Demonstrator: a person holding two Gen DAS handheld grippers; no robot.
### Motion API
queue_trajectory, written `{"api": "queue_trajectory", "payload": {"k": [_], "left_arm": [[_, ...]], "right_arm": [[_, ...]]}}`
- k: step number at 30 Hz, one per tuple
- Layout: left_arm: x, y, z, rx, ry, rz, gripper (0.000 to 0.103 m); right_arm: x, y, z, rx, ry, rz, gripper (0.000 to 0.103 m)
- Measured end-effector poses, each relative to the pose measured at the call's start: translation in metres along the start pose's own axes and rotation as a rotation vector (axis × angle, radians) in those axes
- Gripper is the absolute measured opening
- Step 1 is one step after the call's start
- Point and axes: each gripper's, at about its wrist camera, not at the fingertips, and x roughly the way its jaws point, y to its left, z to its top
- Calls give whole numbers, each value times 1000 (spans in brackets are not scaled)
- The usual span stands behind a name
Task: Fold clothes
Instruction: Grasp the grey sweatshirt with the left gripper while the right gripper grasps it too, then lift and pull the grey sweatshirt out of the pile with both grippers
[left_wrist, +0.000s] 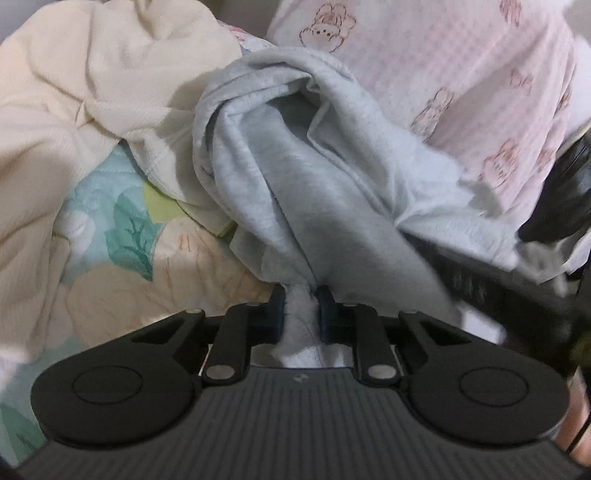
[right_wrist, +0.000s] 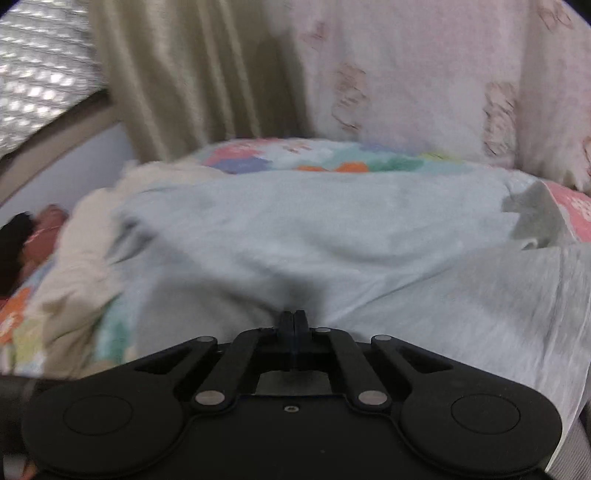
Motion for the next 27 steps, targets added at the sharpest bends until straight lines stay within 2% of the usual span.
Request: {"api": "queue_trajectory", "payload": {"k": [3, 8, 13, 18, 21, 27], "left_arm": [[-16, -2, -9, -36, -9, -60, 15], [-50, -6, -31, -63, 0, -146, 14], [-94, -16, -66, -52, -11, -194, 12], [-154, -22, -122, -15, -8, -229, 10], [-187, -27, -150, -4, -16, -258, 10], [-259, -50, -185, 48, -53, -264, 9]], "right_arm": [[-22, -1, -5, 56, 23, 132, 3], [-55, 5, -21, 51, 71, 203, 3], [-103, 16, -42, 57, 80, 319, 3], [-166, 39, -80, 37, 95, 368, 3], [-206, 53, -106, 32, 73, 398, 3], [-267, 68, -134, 81, 18, 460, 4]]}}
